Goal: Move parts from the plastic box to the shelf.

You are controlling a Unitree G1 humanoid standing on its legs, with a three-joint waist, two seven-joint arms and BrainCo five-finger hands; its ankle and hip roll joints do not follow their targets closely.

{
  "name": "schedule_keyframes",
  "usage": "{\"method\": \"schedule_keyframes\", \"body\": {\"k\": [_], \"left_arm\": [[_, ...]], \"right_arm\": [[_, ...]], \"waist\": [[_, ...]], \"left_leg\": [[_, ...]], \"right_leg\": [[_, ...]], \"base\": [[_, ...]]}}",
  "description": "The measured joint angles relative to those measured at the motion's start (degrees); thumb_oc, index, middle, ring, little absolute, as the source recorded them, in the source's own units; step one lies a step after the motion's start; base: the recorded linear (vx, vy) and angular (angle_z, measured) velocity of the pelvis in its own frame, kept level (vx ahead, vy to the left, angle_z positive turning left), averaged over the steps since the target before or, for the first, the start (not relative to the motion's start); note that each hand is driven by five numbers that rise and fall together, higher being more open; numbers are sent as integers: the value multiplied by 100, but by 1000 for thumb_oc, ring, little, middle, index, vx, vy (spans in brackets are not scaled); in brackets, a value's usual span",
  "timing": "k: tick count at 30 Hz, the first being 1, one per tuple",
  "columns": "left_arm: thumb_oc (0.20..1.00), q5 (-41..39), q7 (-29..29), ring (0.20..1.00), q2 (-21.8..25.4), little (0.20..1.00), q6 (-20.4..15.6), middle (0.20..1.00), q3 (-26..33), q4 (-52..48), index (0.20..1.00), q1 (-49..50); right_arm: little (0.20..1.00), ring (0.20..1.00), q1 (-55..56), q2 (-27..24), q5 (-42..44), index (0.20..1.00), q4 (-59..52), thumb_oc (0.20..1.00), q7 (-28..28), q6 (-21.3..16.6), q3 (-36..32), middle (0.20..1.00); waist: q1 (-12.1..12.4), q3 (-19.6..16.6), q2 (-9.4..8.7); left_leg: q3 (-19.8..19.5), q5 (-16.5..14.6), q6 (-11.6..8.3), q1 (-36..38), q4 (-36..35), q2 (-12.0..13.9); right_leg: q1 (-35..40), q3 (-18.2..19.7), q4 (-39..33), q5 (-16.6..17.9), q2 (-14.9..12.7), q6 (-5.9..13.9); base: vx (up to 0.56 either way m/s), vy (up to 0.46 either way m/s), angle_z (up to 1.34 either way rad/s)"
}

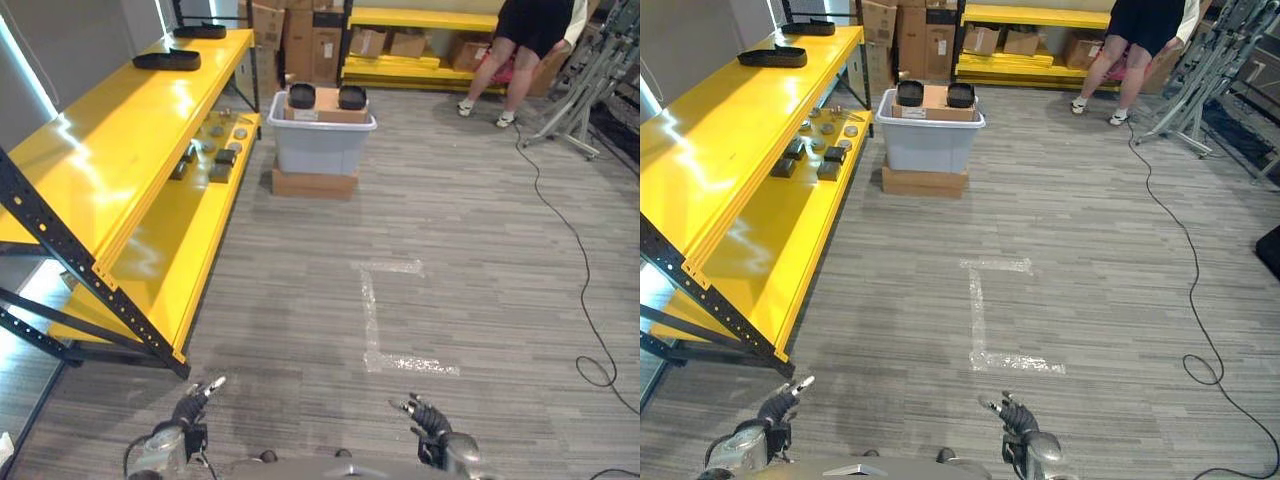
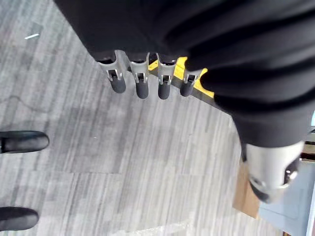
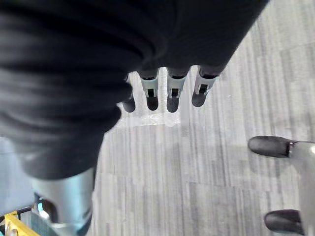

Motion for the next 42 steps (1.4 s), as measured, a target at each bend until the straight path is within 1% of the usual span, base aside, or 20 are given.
{"method": "schedule_keyframes", "body": {"k": [5, 6, 8, 13, 14, 17, 20, 21, 22, 25, 26, 27, 28, 29, 30, 31, 33, 34, 36, 42], "left_arm": [[1000, 82, 38, 1000, 34, 1000, 105, 1000, -12, 274, 1000, -222], [1000, 170, 39, 1000, 35, 1000, 173, 1000, -84, 609, 1000, -452], [1000, 169, 62, 1000, 57, 1000, 250, 1000, -46, 763, 1000, -471], [1000, 248, 103, 1000, 109, 1000, 408, 1000, 4, 750, 1000, -342], [1000, 307, 94, 1000, 87, 1000, 498, 1000, 6, 856, 1000, -350], [1000, 411, 39, 1000, 73, 1000, 539, 1000, 1, 946, 1000, -340], [1000, 493, -19, 1000, 47, 1000, 521, 1000, -4, 962, 1000, -281], [1000, 487, -19, 1000, 0, 1000, 520, 1000, -9, 957, 1000, -291], [1000, 478, -25, 1000, -134, 1000, 520, 1000, -6, 984, 1000, -264], [1000, 418, -23, 1000, -232, 1000, 506, 1000, 25, 1117, 1000, -212], [1000, 359, -17, 1000, -292, 1000, 506, 1000, 192, 1137, 1000, -132], [1000, 297, -15, 1000, -335, 1000, 484, 1000, 322, 1123, 1000, -187], [1000, 258, -18, 1000, -378, 1000, 474, 1000, 337, 1095, 1000, -229], [1000, 110, -70, 1000, -342, 1000, 483, 1000, 524, 942, 1000, -256], [1000, 154, -77, 1000, -228, 1000, 514, 1000, 552, 850, 1000, -215], [1000, 192, -51, 1000, -139, 1000, 558, 1000, 530, 881, 1000, -91], [1000, 283, -55, 1000, -127, 1000, 555, 1000, 394, 876, 1000, 105], [1000, 284, -71, 1000, -187, 1000, 543, 1000, 325, 948, 1000, 203], [1000, 287, -116, 1000, -255, 1000, 498, 1000, 331, 1116, 1000, 233], [1000, 398, -138, 1000, -291, 1000, 438, 1000, 416, 1288, 1000, 271]], "right_arm": [[1000, 1000, -157, -41, 120, 1000, 90, 1000, -4, -61, 6, 1000], [1000, 1000, -399, -81, 180, 1000, 307, 1000, 5, -52, 20, 1000], [1000, 1000, -365, -38, 181, 1000, 299, 1000, 34, -44, 17, 1000], [1000, 1000, -57, 149, 161, 1000, 290, 1000, 57, 81, -4, 1000], [1000, 1000, -74, 217, 156, 1000, 358, 1000, 122, 222, -1, 1000], [1000, 1000, 33, 225, 102, 1000, 562, 1000, 183, 439, -25, 1000], [1000, 1000, 264, 178, 94, 1000, 710, 1000, 252, 792, -94, 1000], [1000, 1000, 256, 138, 80, 1000, 731, 1000, 250, 841, -95, 1000], [1000, 1000, 172, 60, -55, 1000, 905, 1000, 251, 853, -116, 1000], [1000, 1000, 68, -56, -241, 1000, 907, 1000, 268, 950, -100, 1000], [1000, 1000, 10, -86, -313, 1000, 905, 1000, 281, 930, -98, 1000], [1000, 1000, -95, -93, -354, 1000, 918, 1000, 286, 885, -97, 1000], [1000, 1000, -181, -108, -354, 1000, 956, 1000, 286, 886, -102, 1000], [1000, 1000, -248, -100, -353, 1000, 1049, 1000, 264, 908, -60, 1000], [1000, 1000, -300, -85, -353, 1000, 1072, 1000, 265, 903, -16, 1000], [1000, 1000, -367, -100, -342, 1000, 1098, 1000, 255, 843, 51, 1000], [1000, 1000, -420, -137, -324, 1000, 1055, 1000, 246, 759, 52, 1000], [1000, 1000, -449, -190, -288, 1000, 993, 1000, 249, 765, 117, 1000], [1000, 1000, -390, -254, -290, 1000, 1009, 1000, 253, 814, 226, 1000], [1000, 1000, -367, -317, -295, 1000, 1148, 1000, 250, 820, 227, 1000]], "waist": [[-18, 304, -41], [-52, 611, 75], [-157, 743, 87], [-152, 727, -121], [-256, 716, -141], [-427, 713, -155], [-566, 615, -252], [-569, 634, -162], [-587, 560, 104], [-490, 456, 129], [-422, 404, 114], [-328, 420, 25], [-181, 456, -3], [-24, 469, 12], [54, 518, -102], [37, 531, -136], [-11, 510, -33], [-23, 500, 83], [111, 541, 176], [351, 609, 48]], "left_leg": [[27, -43, 125, -2, 1, -26], [100, -40, 227, 76, 3, 72], [100, -85, 270, 252, -1, 81], [153, -223, 247, 376, 6, 0], [136, -307, 224, 404, 8, -6], [80, -435, 202, 550, 35, -8], [-78, -746, -71, 971, 40, 55], [-86, -809, -118, 1073, 42, 148], [-74, -939, -219, 1095, 243, 406], [-48, -902, -340, 599, 1855, 618], [-82, -776, -609, 37, 2951, 701], [-81, -70, -970, -996, 4708, 888], [-107, 840, -978, -1909, 5986, 1097], [-38, 687, -897, -2350, 6277, 1182], [75, 307, -741, -2532, 5877, 1183], [355, 82, -527, -2572, 4455, 1150], [570, 130, -571, -2480, 2962, 1003], [445, 294, -725, -2351, 1361, 705], [-231, 602, -824, -2121, -4, 380], [228, 831, -373, -1818, 23, 99]], "right_leg": [[-365, 32, 787, -268, -116, 105], [-1093, -1, 2314, -315, -202, 270], [-1657, -35, 3310, -584, -440, 579], [-1830, -91, 2105, -605, -647, 667], [-1823, -81, 1394, -473, -603, 706], [-1917, -94, 1131, -163, -594, 710], [-1638, -255, 999, 227, -585, 424], [-1578, -280, 1038, 452, -514, 184], [-1503, -381, 1093, 226, -292, -56], [-881, -386, 484, 244, -60, -231], [-731, -378, 338, 148, 40, -391], [-684, -311, 262, 104, 58, -577], [-638, -266, 214, 58, 90, -644], [-563, -236, 189, 31, 75, -620], [-417, -193, 127, -31, 65, -601], [-131, -220, 17, -143, 96, -528], [121, -189, -44, -289, 211, -519], [291, -80, -44, -468, 364, -450], [450, 75, -7, -570, 556, -425], [1037, 305, -4, -1156, 499, -260]], "base": [[61, 104, -6], [194, 70, -14], [186, -15, -6], [268, -120, -7], [400, -184, -1], [341, -198, 7], [347, -254, 28], [352, -271, 41], [209, -181, 10], [280, -316, -9], [231, -251, -3], [248, -120, -1], [281, -24, -21], [294, 3, -46], [333, 109, -54], [315, 145, -43], [377, 165, -27], [444, 156, -15], [437, 183, -42], [250, 197, -30]]}}
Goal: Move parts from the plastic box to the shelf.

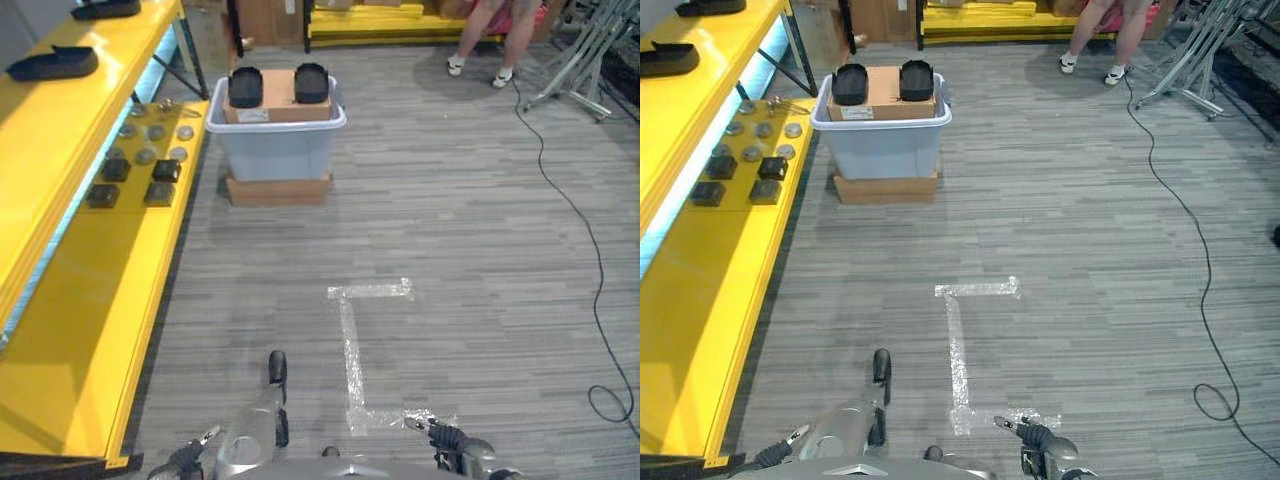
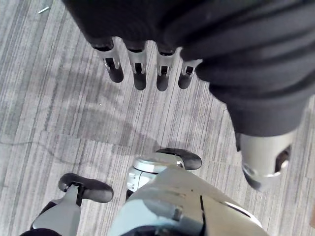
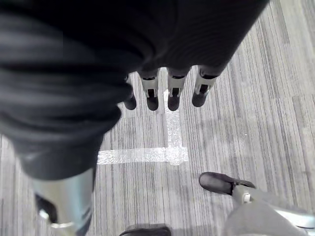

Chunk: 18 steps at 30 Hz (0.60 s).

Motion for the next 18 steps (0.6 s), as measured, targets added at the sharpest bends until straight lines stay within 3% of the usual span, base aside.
{"method": "schedule_keyframes", "body": {"k": [1, 2, 3, 4, 5, 6, 7, 8, 9, 10, 11, 12, 13, 14, 15, 18], "left_arm": [[1000, 17, 2, 1000, -5, 1000, -2, 1000, 29, 5, 1000, -14], [1000, 74, 13, 1000, 42, 1000, 0, 1000, 35, 14, 1000, -110], [1000, 112, 26, 1000, 54, 1000, -11, 1000, 27, -11, 1000, -134], [1000, 111, 74, 1000, 76, 1000, -25, 1000, -48, -31, 1000, -387], [1000, 110, 108, 1000, 109, 1000, -25, 1000, -108, -23, 1000, -486], [1000, 113, 155, 1000, 189, 1000, -29, 1000, -223, -39, 1000, -668], [1000, 113, 184, 1000, 242, 1000, -29, 1000, -328, -31, 1000, -782], [1000, 113, 189, 1000, 247, 1000, -31, 1000, -340, -29, 1000, -779], [1000, 110, 306, 1000, 311, 1000, -90, 1000, -540, -215, 1000, -935], [1000, 110, 340, 1000, 334, 1000, -162, 1000, -542, -293, 1000, -981], [1000, 108, 349, 1000, 365, 1000, -172, 1000, -539, -414, 1000, -1038], [1000, 108, 348, 1000, 382, 1000, -171, 1000, -537, -452, 1000, -1101], [1000, 105, 354, 1000, 359, 1000, -154, 1000, -536, -435, 1000, -1094], [1000, 105, 370, 1000, 458, 1000, -117, 1000, -428, -409, 1000, -1075], [1000, 89, 387, 1000, 528, 1000, -69, 1000, -473, -435, 1000, -1104], [1000, 18, 386, 1000, 372, 1000, 6, 1000, -570, -512, 1000, -1052]], "right_arm": [[1000, 1000, 35, 18, 4, 1000, 11, 1000, -6, 9, -14, 1000], [1000, 1000, 33, 119, 3, 1000, 50, 1000, -8, 31, -44, 1000], [1000, 1000, 66, 174, 6, 1000, 93, 1000, -1, 45, -47, 1000], [1000, 1000, 44, 294, 1, 1000, 77, 1000, 20, 84, -44, 1000], [1000, 1000, 71, 361, -1, 1000, 15, 1000, 24, 81, -43, 1000], [1000, 1000, 97, 434, -6, 1000, -21, 1000, 25, 68, -18, 1000], [1000, 1000, 117, 477, -3, 1000, -35, 1000, 27, 48, 13, 1000], [1000, 1000, 119, 479, -2, 1000, -35, 1000, 27, 45, 14, 1000], [1000, 1000, 130, 491, 31, 1000, -112, 1000, 34, -26, 113, 1000], [1000, 1000, 167, 458, 28, 1000, -198, 1000, 36, -47, 123, 1000], [1000, 1000, 174, 419, 15, 1000, -282, 1000, 37, -47, 133, 1000], [1000, 1000, 162, 365, 2, 1000, -330, 1000, 37, -47, 204, 1000], [1000, 1000, 169, 335, -6, 1000, -445, 1000, 35, -32, 267, 1000], [1000, 1000, 167, 386, -11, 1000, -491, 1000, 36, -45, 371, 1000], [1000, 1000, 178, 428, -46, 1000, -525, 1000, 48, -23, 225, 1000], [1000, 1000, 235, 396, -46, 1000, -660, 1000, 45, 9, 183, 1000]], "waist": [[-3, -11, 9], [14, 45, -152], [26, 35, -179], [-4, 31, -116], [-32, 43, -94], [-73, 61, -74], [-139, 53, -101], [-138, 54, -98], [-269, 45, 55], [-299, 48, 64], [-335, 78, 189], [-349, 43, 199], [-330, 48, 188], [-349, 68, -63], [-492, 115, -105], [-721, 59, -85]], "left_leg": [[47, 43, 296, 230, 1, -28], [117, 179, 462, 393, -1, -159], [159, 220, 580, 473, 0, -200], [179, 109, 770, 677, 0, -189], [136, -23, 834, 843, 1, -234], [51, -189, 921, 1020, 1, -377], [-15, -294, 1001, 1172, 0, -506], [-20, -301, 1002, 1187, 1, -514], [-121, -402, 915, 1379, 1, -585], [-144, -424, 891, 1444, 3, -601], [-166, -626, 711, 1477, -1, -601], [-171, -769, 585, 1532, -1, -583], [90, -1175, 172, 1637, 28, -565], [442, -1538, 140, 1504, 540, -561], [280, -1779, 829, 1549, 1058, -597], [38, -1774, 831, 2133, 611, -808]], "right_leg": [[210, 24, 36, -158, -13, 125], [329, 21, 150, -292, -164, 227], [259, -14, 446, -349, -222, 234], [-248, -196, 1900, -436, -342, 314], [-726, -255, 3127, -407, -519, 319], [-1359, -245, 4576, -381, -830, 434], [-1775, -244, 5519, -401, -1078, 464], [-1816, -244, 5569, -404, -1100, 462], [-2422, -335, 5411, -679, -1212, 486], [-2628, -364, 4929, -714, -1201, 488], [-2804, -441, 4305, -692, -1134, 446], [-2826, -519, 3330, -571, -990, 383], [-2897, -593, 2435, -256, -843, 354], [-2953, -533, 1814, -8, -1010, 397], [-3187, -496, 1347, 538, -1116, 782], [-3365, -530, 1228, 1025, -903, 482]], "base": [[294, 240, 3], [205, 193, 1], [371, 353, 6], [360, 326, 11], [389, 310, 17], [295, 143, 23], [227, 46, 17], [307, -20, 44], [299, -56, 40], [308, -76, 45], [315, -79, 20], [309, -83, -1], [368, -69, -7], [322, -55, 6], [428, -76, 12], [401, -123, 46]]}}
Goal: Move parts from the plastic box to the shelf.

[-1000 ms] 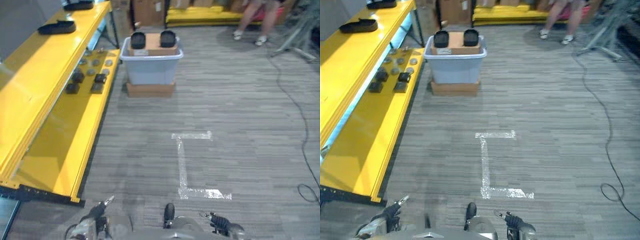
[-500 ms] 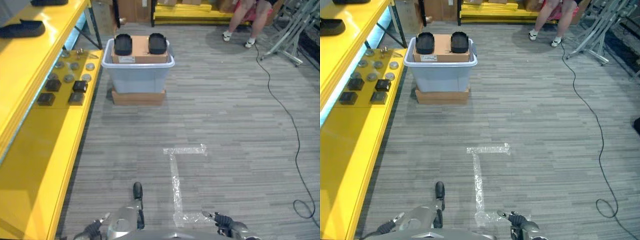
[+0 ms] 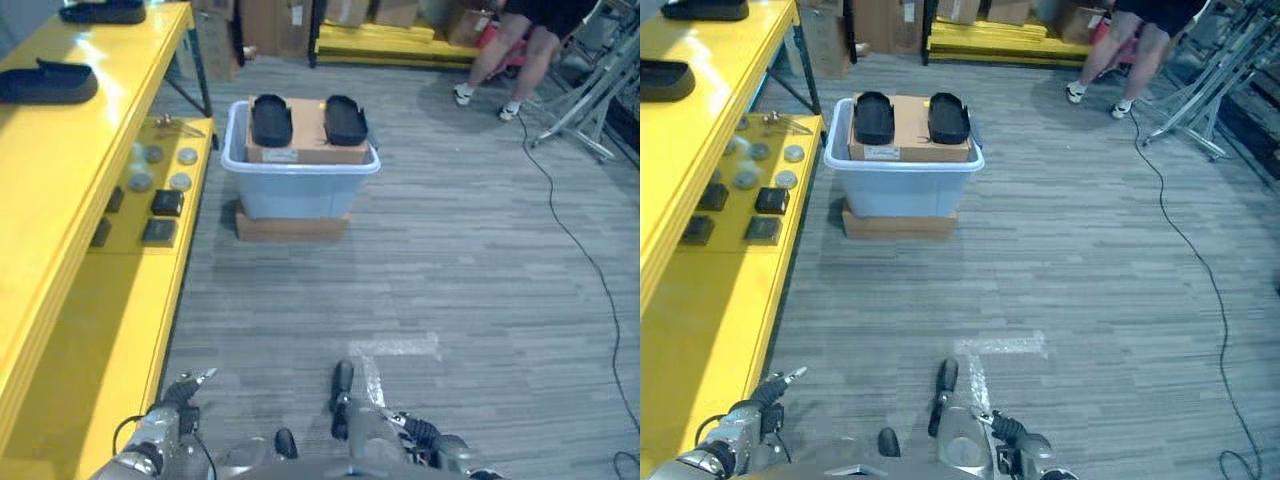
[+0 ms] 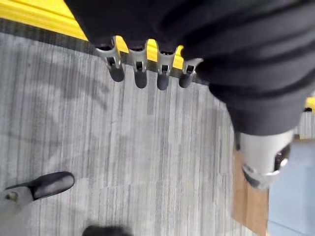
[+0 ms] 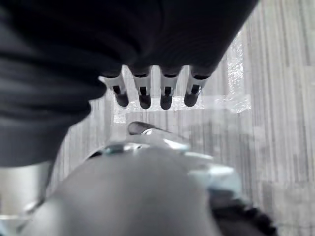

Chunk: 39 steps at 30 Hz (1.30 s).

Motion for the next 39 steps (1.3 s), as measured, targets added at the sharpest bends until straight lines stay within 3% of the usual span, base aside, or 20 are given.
{"method": "schedule_keyframes", "body": {"k": [4, 5, 7, 9, 11, 12, 13, 14, 15, 16, 17, 19, 23, 26, 27, 30, 33, 34, 35, 39], "left_arm": [[1000, -33, -52, 1000, -157, 1000, 35, 1000, -33, -24, 1000, 60], [1000, -36, -47, 1000, -256, 1000, 66, 1000, -23, -3, 1000, 223], [1000, -58, -45, 1000, -462, 1000, 113, 1000, -9, 89, 1000, 363], [1000, -78, -57, 1000, -508, 1000, 122, 1000, 40, 91, 1000, 611], [1000, -62, -51, 1000, -505, 1000, 122, 1000, 52, 195, 1000, 719], [1000, -62, -46, 1000, -533, 1000, 124, 1000, 99, 261, 1000, 752], [1000, -66, -44, 1000, -643, 1000, 122, 1000, 323, 327, 1000, 779], [1000, -63, -19, 1000, -605, 1000, 109, 1000, 506, 367, 1000, 776], [1000, -58, -20, 1000, -361, 1000, 109, 1000, 495, 401, 1000, 735], [1000, -27, -15, 1000, -232, 1000, 116, 1000, 396, 347, 1000, 668], [1000, 33, -26, 1000, -146, 1000, 95, 1000, 333, 226, 1000, 616], [1000, 154, -17, 1000, -138, 1000, 64, 1000, 194, 82, 1000, 653], [1000, 206, 9, 1000, -322, 1000, 25, 1000, 146, 87, 1000, 824], [1000, 201, 24, 1000, -322, 1000, 8, 1000, 154, 92, 1000, 1107], [1000, 200, 23, 1000, -296, 1000, 6, 1000, 156, 113, 1000, 1246], [1000, 207, 13, 1000, -77, 1000, 32, 1000, 211, 80, 1000, 885], [1000, 211, 30, 1000, -66, 1000, 58, 1000, 262, 101, 1000, 513], [1000, 219, 53, 1000, -23, 1000, 64, 1000, 231, 219, 1000, 285], [1000, 217, 105, 1000, -10, 1000, 34, 1000, 153, 285, 1000, 215], [1000, 188, 129, 1000, -20, 1000, -25, 1000, 76, 316, 1000, 221]], "right_arm": [[1000, 1000, -90, 22, -8, 1000, 40, 1000, 0, 133, -76, 1000], [1000, 1000, -50, -45, -12, 1000, 200, 1000, 2, 157, -81, 1000], [1000, 1000, -70, -189, -11, 1000, 370, 1000, -6, 229, -83, 1000], [1000, 1000, -163, -210, -11, 1000, 407, 1000, -12, 232, -83, 1000], [1000, 1000, -160, -201, -11, 1000, 351, 1000, -12, 224, -78, 1000], [1000, 1000, -249, -210, -12, 1000, 294, 1000, -14, 211, -64, 1000], [1000, 1000, -311, -249, -20, 1000, 147, 1000, -16, 198, -59, 1000], [1000, 1000, -417, -208, -36, 1000, 72, 1000, -22, 148, -11, 1000], [1000, 1000, -386, -68, -113, 1000, 80, 1000, -20, 133, 31, 1000], [1000, 1000, -373, -74, -149, 1000, 166, 1000, -37, 175, 17, 1000], [1000, 1000, -366, -73, -167, 1000, 290, 1000, -78, 225, -3, 1000], [1000, 1000, -458, -174, -156, 1000, 400, 1000, -101, 217, 7, 1000], [1000, 1000, -625, -386, -168, 1000, 408, 1000, -161, 147, 49, 1000], [1000, 1000, -688, -487, -162, 1000, 417, 1000, -72, 121, 62, 1000], [1000, 1000, -635, -468, -144, 1000, 422, 1000, -51, 124, 73, 1000], [1000, 1000, -591, -252, -109, 1000, 460, 1000, -15, 131, 41, 1000], [1000, 1000, -602, -187, -108, 1000, 632, 1000, -19, 152, 31, 1000], [1000, 1000, -561, -137, -107, 1000, 601, 1000, -15, 108, 30, 1000], [1000, 1000, -565, -133, -109, 1000, 569, 1000, -8, 98, 30, 1000], [1000, 1000, -430, -133, -113, 1000, 505, 1000, -13, 55, 33, 1000]], "waist": [[-129, -59, 141], [-105, -112, 238], [-11, -210, 454], [255, -229, 283], [264, -274, 259], [273, -276, 269], [272, -269, 274], [262, -217, 226], [274, -207, -172], [260, -119, -223], [393, -33, -240], [577, 101, -274], [763, 162, -28], [965, 45, 274], [959, -46, 361], [895, -160, -222], [918, -110, -252], [866, 10, -139], [836, 50, -69], [732, 126, 183]], "left_leg": [[-353, -135, -231, 449, -165, -10], [-347, -153, -263, 712, -132, -25], [-314, -170, -459, 649, 332, 27], [-278, -247, -813, 165, 1510, 70], [-293, -231, -956, -236, 2316, 613], [-444, 8, -1170, -640, 2852, 992], [-613, 454, -1308, -914, 3443, 893], [-653, 1252, -1513, -1515, 4513, 958], [-520, 2744, -1534, -2168, 5455, 893], [-464, 2343, -1443, -2676, 6009, 1073], [-403, 1413, -930, -3159, 5849, 1130], [-357, 854, -839, -3204, 3404, 1063], [-815, 1247, -1078, -2835, 704, 519], [-822, 1352, -879, -2362, 526, 453], [-911, 1688, -478, -2053, 259, 468], [-906, 1856, -59, -1788, -165, 51], [-965, 1712, 56, -1590, -203, 44], [-1088, 1633, 23, -1329, -218, 59], [-1134, 1603, -28, -1200, -280, 81], [-1136, 1357, 6, -1032, -349, 148]], "right_leg": [[-3, -234, 167, 135, 565, -476], [281, -259, 2, 403, 750, -1193], [546, -137, -67, 412, 768, -1255], [966, 231, -469, 383, 635, -1228], [1307, 250, -699, 270, 655, -1121], [1417, 301, -645, 153, 689, -1050], [1163, 175, 25, -87, 756, -1205], [878, -257, 762, -780, 893, -1309], [1221, -96, 223, -1070, 902, -1636], [1383, -42, -28, -671, 953, -1615], [1483, 13, -84, -775, 980, -1638], [2114, 253, -541, -677, 1041, -1339], [2832, 617, -973, -634, 1085, -1062], [3436, 963, -1120, -962, 1242, -628], [3570, 962, -1010, -1220, 1325, -566], [3358, 775, -428, -1669, 916, -404], [2850, 678, 790, -1959, 825, -155], [2050, 618, 2727, -2034, 723, -50], [1774, 568, 3057, -2061, 634, -94], [1327, 629, 1476, -1866, -20, -49]], "base": [[350, -201, 61], [349, -325, 50], [299, -301, 12], [226, -256, -35], [227, -285, -16], [282, -393, -54], [234, -336, -80], [233, -233, -75], [232, -130, -30], [253, -82, -11], [285, 0, -19], [353, 51, -50], [191, 14, -60], [198, 134, -93], [110, 60, -56], [155, 40, 2], [137, -38, 2], [140, -121, 19], [141, -179, 16], [133, -230, 27]]}}
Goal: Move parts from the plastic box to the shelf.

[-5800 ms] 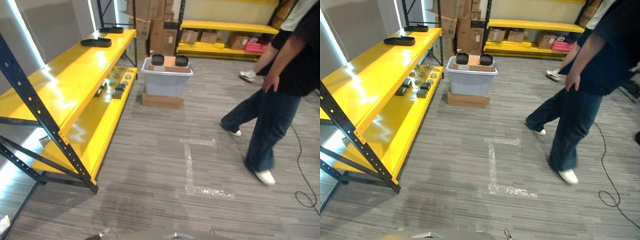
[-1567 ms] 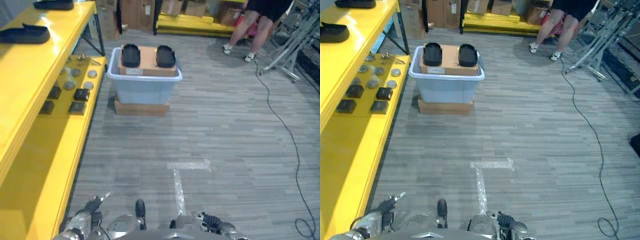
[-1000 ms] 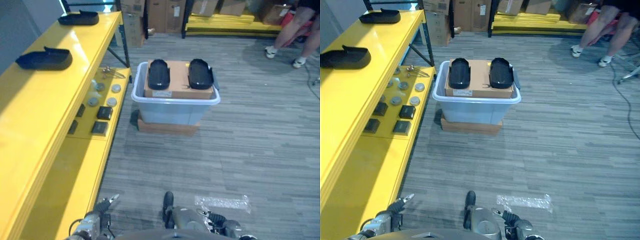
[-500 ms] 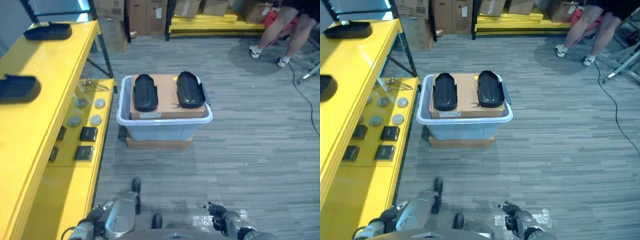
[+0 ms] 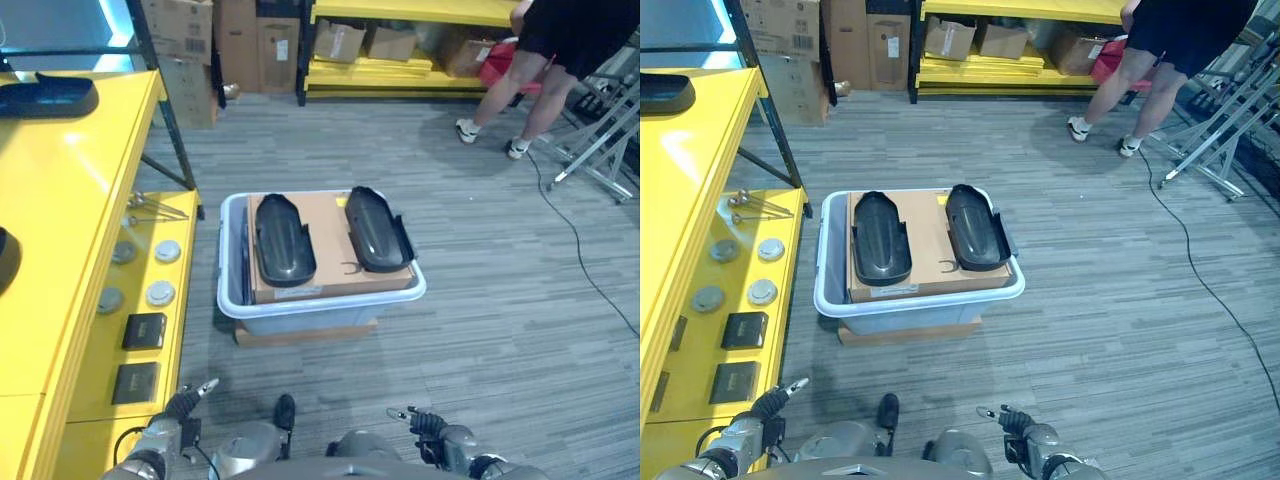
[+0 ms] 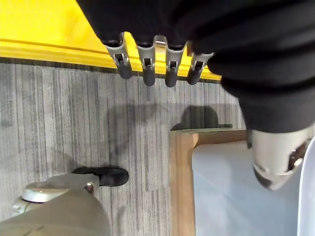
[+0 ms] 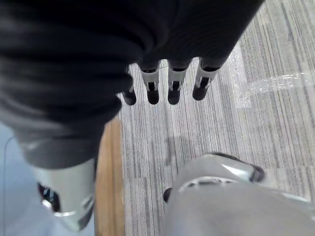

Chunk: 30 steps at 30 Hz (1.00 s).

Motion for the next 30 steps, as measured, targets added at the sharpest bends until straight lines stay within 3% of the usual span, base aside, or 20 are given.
{"method": "schedule_keyframes", "body": {"k": [2, 3, 4, 5, 7, 10, 13, 17, 23, 30], "left_arm": [[1000, -116, -1, 1000, 14, 1000, -17, 1000, 2, -15, 1000, -45], [1000, -219, 1, 1000, 36, 1000, -18, 1000, 7, -12, 1000, -35], [1000, -285, -1, 1000, 81, 1000, -29, 1000, 25, -15, 1000, -17], [1000, -362, 12, 1000, 98, 1000, -46, 1000, 28, -36, 1000, 22], [1000, -385, 84, 1000, 67, 1000, -62, 1000, 86, -149, 1000, 245], [1000, -319, 96, 1000, -29, 1000, -7, 1000, 80, -235, 1000, 608], [1000, -79, 82, 1000, -89, 1000, 54, 1000, 38, -294, 1000, 815], [1000, 248, -12, 1000, -115, 1000, 133, 1000, 8, -610, 1000, 942], [1000, 304, 0, 1000, 52, 1000, 115, 1000, 43, -692, 1000, 933], [1000, 230, -62, 1000, 270, 1000, 109, 1000, 124, -714, 1000, 902]], "right_arm": [[1000, 1000, 28, 13, -2, 1000, -13, 1000, -9, -20, 3, 1000], [1000, 1000, 78, 41, -3, 1000, -53, 1000, -27, -63, 12, 1000], [1000, 1000, 89, 63, -2, 1000, -103, 1000, -36, -121, 8, 1000], [1000, 1000, 114, 88, -5, 1000, -90, 1000, -46, -175, -25, 1000], [1000, 1000, 128, 130, -2, 1000, -108, 1000, -45, -227, -36, 1000], [1000, 1000, 122, 154, 0, 1000, -214, 1000, -67, -491, -57, 1000], [1000, 1000, 486, 58, 75, 1000, -1134, 1000, -386, -779, -146, 1000], [1000, 1000, 605, -630, 124, 1000, -2419, 1000, -1007, -998, -387, 1000], [1000, 1000, 413, -1564, 228, 1000, -3263, 1000, -1338, -1138, -1110, 1000], [1000, 1000, -65, -2078, 208, 1000, -3913, 1000, -1387, -1091, -1237, 1000]], "waist": [[-40, 40, 100], [-117, 2, 3], [-229, -33, -80], [-175, 21, -150], [-90, -72, -134], [-74, -202, -119], [-148, -294, -268], [-393, -288, -273], [-503, -257, -274], [-473, -74, -154]], "left_leg": [[1, -304, -330, 1, -98, 82], [23, -515, -569, -20, -36, 84], [7, -704, -559, -194, 266, 12], [304, -178, 7, -233, 384, -21], [310, -178, -40, -190, 254, 4], [212, -102, -180, -152, 69, 160], [203, -41, -359, -164, -125, 324], [640, 71, -538, -159, -271, 702], [663, 89, -577, -176, -280, 747], [673, 92, -644, -175, -279, 756]], "right_leg": [[36, 531, -1082, 614, -31, 34], [88, 844, -1433, 813, -29, 41], [127, 1044, -1660, 967, -146, 67], [238, 1046, -1579, 1085, -308, 184], [224, 997, -1602, 1143, -273, 81], [333, 716, -2033, 1379, -192, 154], [705, 274, -2687, 1999, -94, 250], [678, 28, -2707, 2027, 136, 142], [643, 58, -2747, 1993, 183, 109], [624, 113, -2748, 1962, 210, 131]], "base": [[146, -270, 57], [101, -185, 78], [163, -320, 101], [144, -290, 72], [114, -252, 13], [65, -178, 6], [4, -108, 33], [32, -42, 23], [41, 7, -3], [62, 20, -3]]}}
